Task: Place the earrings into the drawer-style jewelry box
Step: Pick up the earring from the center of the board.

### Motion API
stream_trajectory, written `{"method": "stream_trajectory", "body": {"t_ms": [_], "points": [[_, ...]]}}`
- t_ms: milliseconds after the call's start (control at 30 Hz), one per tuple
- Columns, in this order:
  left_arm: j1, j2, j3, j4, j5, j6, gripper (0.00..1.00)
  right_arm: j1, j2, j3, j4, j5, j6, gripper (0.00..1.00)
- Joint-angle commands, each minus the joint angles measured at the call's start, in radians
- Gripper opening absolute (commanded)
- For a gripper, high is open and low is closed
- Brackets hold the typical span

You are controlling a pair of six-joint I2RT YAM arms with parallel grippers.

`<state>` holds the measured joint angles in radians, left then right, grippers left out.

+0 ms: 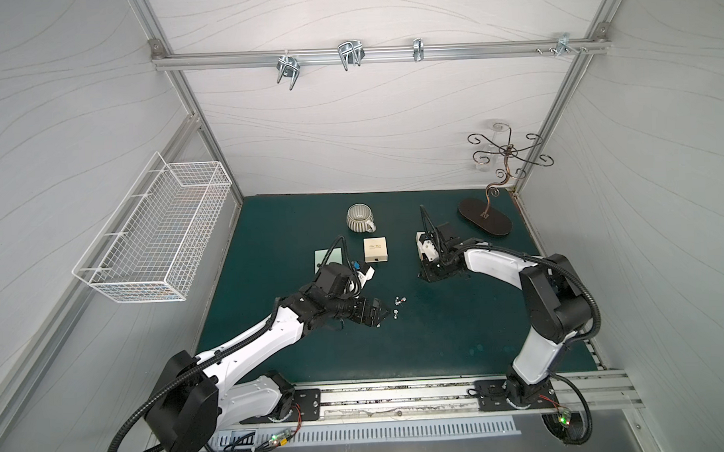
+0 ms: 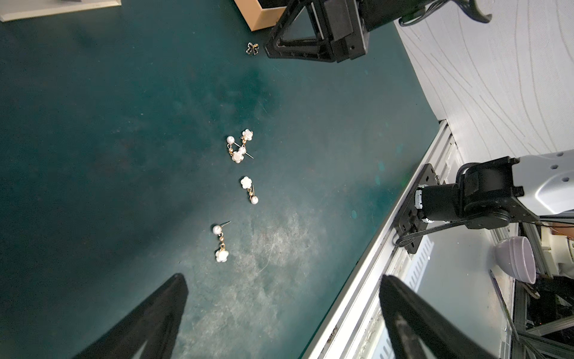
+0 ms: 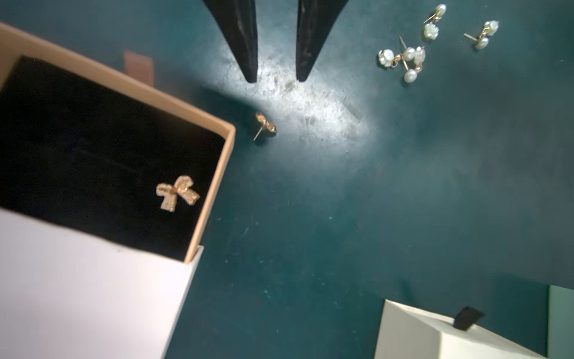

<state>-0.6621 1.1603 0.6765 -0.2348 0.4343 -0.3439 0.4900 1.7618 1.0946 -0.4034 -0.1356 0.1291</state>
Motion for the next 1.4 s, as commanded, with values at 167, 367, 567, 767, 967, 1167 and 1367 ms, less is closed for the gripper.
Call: {"method": "stream_trajectory", "body": {"t_ms": [167, 367, 567, 767, 967, 1167, 1367], "points": [[-0.005, 0.009, 0.01, 0.035, 0.002, 0.001, 0.99, 0.007, 0.045, 0.045, -0.022, 0.008, -0.034, 0.24], [-0.005, 0.013, 0.011, 0.035, 0.004, -0.001, 0.99, 0.007, 0.066, 0.048, -0.018, 0.01, -0.036, 0.23], [-0.005, 0.009, 0.008, 0.033, 0.004, 0.0, 0.99, 0.007, 0.081, 0.055, -0.015, 0.014, -0.037, 0.21], [-0.005, 0.002, 0.006, 0.031, 0.001, 0.0, 0.99, 0.007, 0.095, 0.063, -0.014, 0.011, -0.037, 0.2], [-0.005, -0.003, 0.003, 0.031, -0.006, 0.0, 0.99, 0.008, 0.108, 0.067, -0.008, 0.013, -0.035, 0.2], [-0.005, 0.002, 0.003, 0.031, -0.001, 0.001, 0.99, 0.008, 0.118, 0.068, -0.006, 0.017, -0.034, 0.18], [-0.004, 0.004, 0.005, 0.032, 0.0, 0.0, 0.99, 0.008, 0.124, 0.07, -0.003, 0.019, -0.032, 0.15]]}}
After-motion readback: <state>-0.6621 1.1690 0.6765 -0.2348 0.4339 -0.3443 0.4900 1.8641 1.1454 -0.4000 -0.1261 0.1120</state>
